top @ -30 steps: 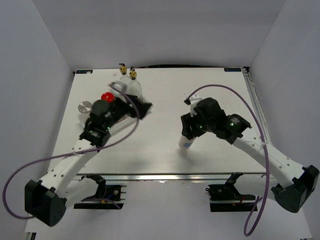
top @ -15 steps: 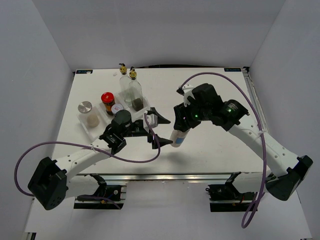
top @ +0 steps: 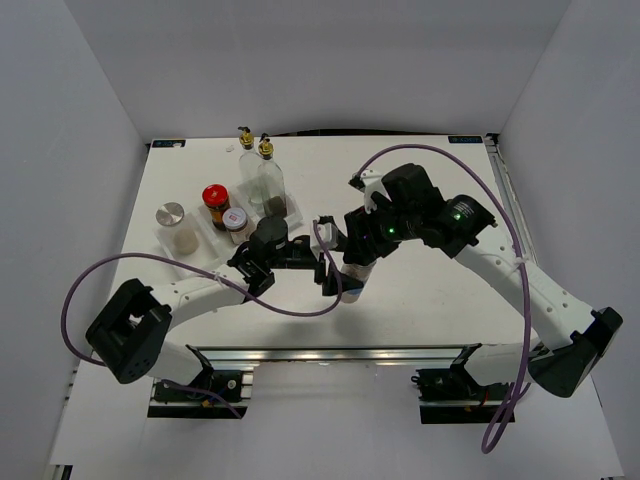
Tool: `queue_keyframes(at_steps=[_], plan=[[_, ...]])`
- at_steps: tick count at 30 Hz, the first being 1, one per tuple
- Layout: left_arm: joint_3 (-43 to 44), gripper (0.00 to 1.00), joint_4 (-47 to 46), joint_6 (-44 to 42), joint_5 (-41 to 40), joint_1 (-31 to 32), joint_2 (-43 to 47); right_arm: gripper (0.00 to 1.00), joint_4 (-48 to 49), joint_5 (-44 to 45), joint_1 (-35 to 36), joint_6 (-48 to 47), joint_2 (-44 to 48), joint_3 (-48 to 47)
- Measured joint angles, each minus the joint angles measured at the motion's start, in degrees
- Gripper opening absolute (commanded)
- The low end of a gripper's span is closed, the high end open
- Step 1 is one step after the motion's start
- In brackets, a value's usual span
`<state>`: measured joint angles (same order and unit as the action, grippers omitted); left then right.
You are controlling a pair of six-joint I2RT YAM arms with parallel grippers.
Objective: Organize the condiment bottles
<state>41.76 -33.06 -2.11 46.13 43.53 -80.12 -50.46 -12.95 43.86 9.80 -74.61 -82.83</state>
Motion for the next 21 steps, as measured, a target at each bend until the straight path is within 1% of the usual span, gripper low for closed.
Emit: queue_keyframes(at_steps=[2,3,6,7,9,10,12,13,14,18,21], plan=[[0.0,0.80,-1.6,2.1,0.0,0.2,-0.7,0.00,0.4,-0.1,0.0,-0.4,0.0,0.0],[0.2,0.66,-1.7,2.6,0.3,0.3,-0.9,0.00,0.7,0.0,0.0,-0.7,0.0,0.0],[0.7,0.51,-1.1,2.9,0.3,0.5,-1.0,0.00,1.8,0.8,0.0,-1.3,0.3,0.2],[0.9,0.44,-0.9,2.9,0.3,0.5,-1.0,0.11,2.3,0.9,0.0,-1.4,0.5,0.3],[1.4,0.38,-0.8,2.9,0.2,0.5,-1.0,0.35,3.1,1.2,0.0,-1.5,1.1,0.4],[1.6,0.35,-0.9,2.9,0.2,0.5,-1.0,0.54,3.5,1.3,0.0,-1.6,1.3,0.5],[1.8,0.34,-0.9,3.0,0.1,0.4,-1.0,0.67,3.8,1.5,0.0,-1.7,1.4,0.5],[1.8,0.34,-0.8,3.0,-0.2,0.4,-1.0,0.84,4.0,1.7,0.0,-1.7,1.4,0.5],[1.8,0.34,-0.8,3.0,-0.5,0.4,-1.0,0.89,4.2,2.0,0.0,-1.6,1.4,0.5],[1.8,0.34,0.3,3.4,-3.1,0.4,-1.1,0.89,7.3,3.2,0.2,-1.0,1.9,0.5],[1.8,0.33,1.6,3.7,-5.5,0.4,-1.1,0.89,11.8,7.7,0.4,0.3,4.2,0.7]])
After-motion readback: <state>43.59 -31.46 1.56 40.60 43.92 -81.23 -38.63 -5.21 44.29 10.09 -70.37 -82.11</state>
